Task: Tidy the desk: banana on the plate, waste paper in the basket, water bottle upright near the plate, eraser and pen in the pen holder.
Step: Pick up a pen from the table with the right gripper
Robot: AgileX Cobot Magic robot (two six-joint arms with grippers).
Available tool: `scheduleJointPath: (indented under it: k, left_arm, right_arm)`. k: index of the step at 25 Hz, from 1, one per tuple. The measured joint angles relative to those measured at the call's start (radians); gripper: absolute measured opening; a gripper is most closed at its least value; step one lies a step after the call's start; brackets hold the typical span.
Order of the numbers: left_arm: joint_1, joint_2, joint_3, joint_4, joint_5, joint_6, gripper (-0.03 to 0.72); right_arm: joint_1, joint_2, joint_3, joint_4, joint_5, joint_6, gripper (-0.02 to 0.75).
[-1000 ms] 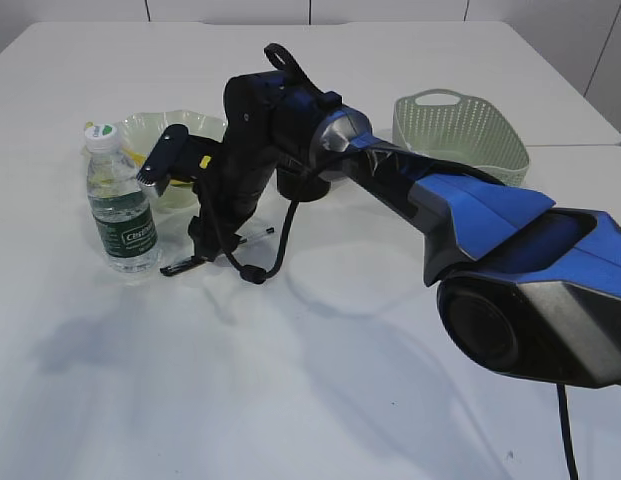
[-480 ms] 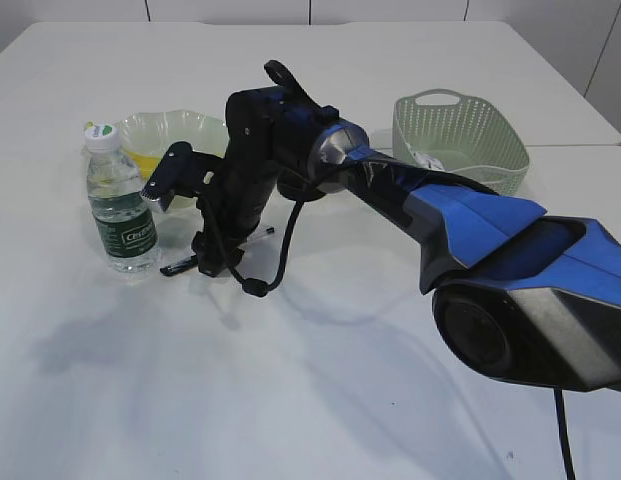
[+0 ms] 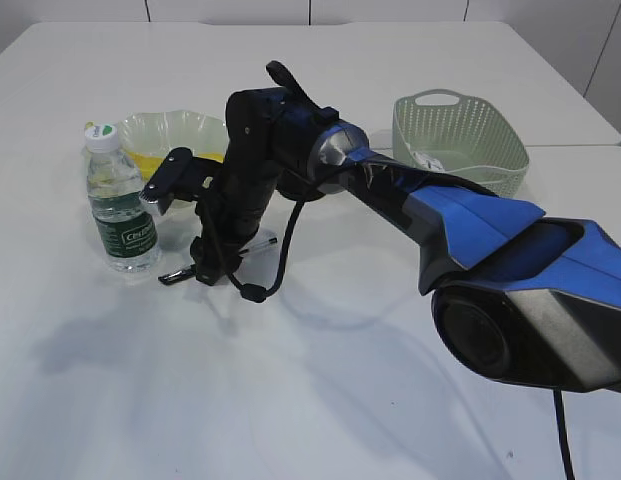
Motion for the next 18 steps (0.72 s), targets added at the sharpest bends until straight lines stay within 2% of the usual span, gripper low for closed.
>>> scheduleJointPath:
  k: [6,12,15,18]
  left_arm:
    - [0.000,0.000,0.000,0.000,-0.002,0.000,0.591]
    - [0.000,0.000,0.000,0.000,-0.002,0.000,0.591]
    - [0.000,0.000,0.000,0.000,-0.002,0.000,0.591]
    - [0.000,0.000,0.000,0.000,-0.002,0.000,0.591]
  right_arm:
    - [0.000,0.000,-0.002,0.000,0.015,-0.004,0.355]
    - [0.000,0.000,-0.002,-0.020,0.015,-0.004,0.175]
    - [0.000,0.000,-0.002,-0.026,0.015,-0.004,0.125]
    - [0.000,0.000,-0.002,-0.028,0.015,0.012,0.110]
